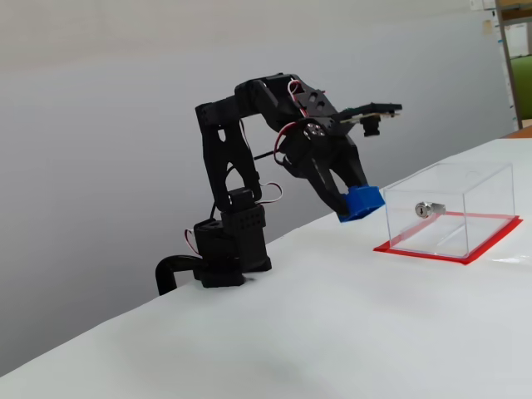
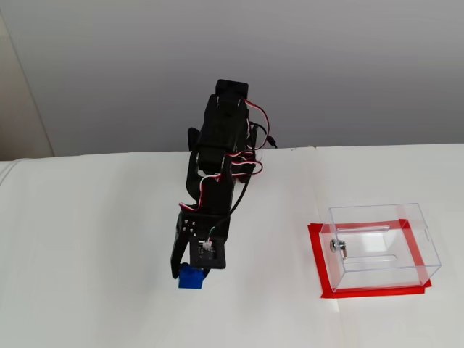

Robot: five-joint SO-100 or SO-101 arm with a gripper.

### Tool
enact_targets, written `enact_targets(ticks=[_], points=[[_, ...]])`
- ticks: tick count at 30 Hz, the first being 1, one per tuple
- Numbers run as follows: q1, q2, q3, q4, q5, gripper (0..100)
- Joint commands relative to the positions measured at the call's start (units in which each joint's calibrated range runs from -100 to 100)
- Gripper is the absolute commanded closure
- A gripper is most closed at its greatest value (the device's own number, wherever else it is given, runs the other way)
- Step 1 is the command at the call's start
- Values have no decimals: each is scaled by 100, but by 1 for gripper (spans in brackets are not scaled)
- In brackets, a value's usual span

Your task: Pick the blue lego brick and place it into the transparent box

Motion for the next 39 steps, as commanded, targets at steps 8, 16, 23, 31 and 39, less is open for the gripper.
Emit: enact_targets(ticks=[8, 16, 23, 31, 39], points=[[-515, -1531, -162, -16, -22, 91], [-640, -2311, 507, -16, -231, 91], [-1328, -2617, 860, -16, -262, 91], [-3006, -2566, 851, -16, -262, 91], [-4855, -2558, 1266, -94, -236, 91]])
